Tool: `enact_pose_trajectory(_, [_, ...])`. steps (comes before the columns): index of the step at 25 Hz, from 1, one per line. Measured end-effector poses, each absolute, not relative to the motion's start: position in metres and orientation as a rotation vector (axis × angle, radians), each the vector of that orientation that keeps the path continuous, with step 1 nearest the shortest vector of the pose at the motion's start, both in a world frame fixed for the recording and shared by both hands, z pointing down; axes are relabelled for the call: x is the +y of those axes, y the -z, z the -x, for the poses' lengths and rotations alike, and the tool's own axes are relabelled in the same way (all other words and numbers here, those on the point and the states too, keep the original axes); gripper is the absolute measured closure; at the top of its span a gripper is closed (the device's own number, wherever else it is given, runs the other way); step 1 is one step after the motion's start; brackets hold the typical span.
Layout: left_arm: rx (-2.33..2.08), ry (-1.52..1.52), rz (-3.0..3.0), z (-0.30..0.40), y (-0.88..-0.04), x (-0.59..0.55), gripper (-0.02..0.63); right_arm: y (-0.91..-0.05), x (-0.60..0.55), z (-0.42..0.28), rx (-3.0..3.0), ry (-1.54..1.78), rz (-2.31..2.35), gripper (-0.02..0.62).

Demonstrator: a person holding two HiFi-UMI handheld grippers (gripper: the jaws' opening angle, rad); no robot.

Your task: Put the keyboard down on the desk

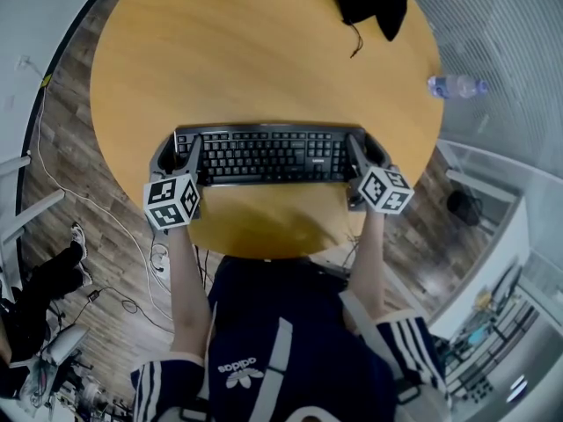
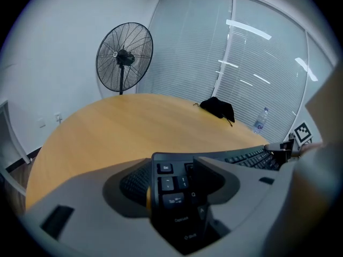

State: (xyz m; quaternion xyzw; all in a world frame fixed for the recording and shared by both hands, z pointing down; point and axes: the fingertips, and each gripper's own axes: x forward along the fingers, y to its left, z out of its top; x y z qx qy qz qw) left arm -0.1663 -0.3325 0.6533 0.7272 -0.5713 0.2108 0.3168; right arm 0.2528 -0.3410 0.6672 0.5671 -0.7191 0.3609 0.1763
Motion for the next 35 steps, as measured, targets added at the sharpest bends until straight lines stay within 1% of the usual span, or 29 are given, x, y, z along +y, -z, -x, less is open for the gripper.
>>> enact_pose_trajectory(11, [-1.488,-0.545,-1.915,0.168,-0.655,-0.333,0.367,-0.664,-0.343,-0.249,-2.038,-0.983,-1.658,0.420])
enact_pose_trajectory(15, [-1.494,-0.544,-1.932,0.169,-0.653,-0.333,0.367,-0.662,-0.342,-0.250,-1.991,-0.872,-1.655,0.420])
enact_pose_trajectory(20, [-1.521,-0.545,-1.989,0.169,-0.632,-0.335,0.368,-0.633,-0.345,-0.249,-2.037,-0.722,-1.700,0.424])
enact_pose_trajectory(23, [-1.524,-0.527,-2.035,0.166,-0.614,-0.336,0.375,-0.610,-0.345,-0.246,-2.075,-0.652,-1.748,0.474])
enact_pose_trajectory(26, [-1.572,-0.510,-2.075,0.165,-0.592,-0.337,0.433,-0.591,-0.344,-0.238,-2.121,-0.623,-1.762,0.522])
enact_pose_trajectory(29, [-1.624,-0.478,-2.120,0.165,-0.565,-0.340,0.475,-0.569,-0.347,-0.226,-2.175,-0.597,-1.762,0.563])
enact_pose_trajectory(33, [-1.674,-0.442,-2.195,0.159,-0.528,-0.341,0.514,-0.530,-0.342,-0.207,-2.271,-0.542,-1.717,0.588])
enact_pose_trajectory(35, [-1.694,-0.430,-2.227,0.154,-0.513,-0.338,0.547,-0.510,-0.336,-0.203,-2.299,-0.489,-1.708,0.591])
